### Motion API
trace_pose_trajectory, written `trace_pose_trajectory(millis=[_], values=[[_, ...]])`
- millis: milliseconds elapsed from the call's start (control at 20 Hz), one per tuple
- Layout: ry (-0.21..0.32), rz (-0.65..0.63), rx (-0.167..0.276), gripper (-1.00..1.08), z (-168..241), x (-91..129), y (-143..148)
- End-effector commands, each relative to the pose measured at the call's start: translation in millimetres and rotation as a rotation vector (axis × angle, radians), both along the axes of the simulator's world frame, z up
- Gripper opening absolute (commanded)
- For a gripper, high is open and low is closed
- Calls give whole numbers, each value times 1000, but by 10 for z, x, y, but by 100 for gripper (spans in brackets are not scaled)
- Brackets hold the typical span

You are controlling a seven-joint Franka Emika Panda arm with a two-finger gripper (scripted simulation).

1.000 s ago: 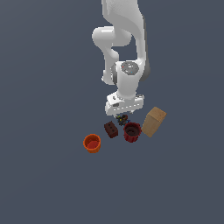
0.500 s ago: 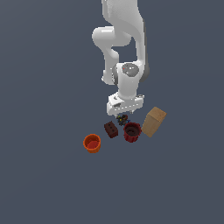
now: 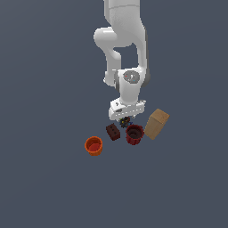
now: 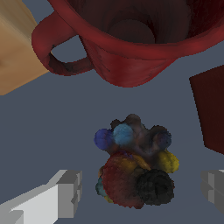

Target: Pick up a designated object from a clutter of objects.

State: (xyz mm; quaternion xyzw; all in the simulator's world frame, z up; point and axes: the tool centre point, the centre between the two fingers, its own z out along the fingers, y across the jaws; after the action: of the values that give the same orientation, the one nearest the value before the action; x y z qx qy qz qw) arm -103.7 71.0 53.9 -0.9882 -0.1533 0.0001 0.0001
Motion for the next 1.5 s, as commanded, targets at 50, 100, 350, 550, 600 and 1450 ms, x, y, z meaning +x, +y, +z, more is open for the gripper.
trace_pose_trajectory(millis=[50,100,350,550,600,1450], values=[[0,1,0,100,-131,-5,1],[0,1,0,100,-157,-5,0],[0,1,0,100,-215,-6,1],[0,1,0,-100,-215,-6,1],[0,1,0,-100,-215,-6,1],[-4,1,0,-100,57,36,-203]])
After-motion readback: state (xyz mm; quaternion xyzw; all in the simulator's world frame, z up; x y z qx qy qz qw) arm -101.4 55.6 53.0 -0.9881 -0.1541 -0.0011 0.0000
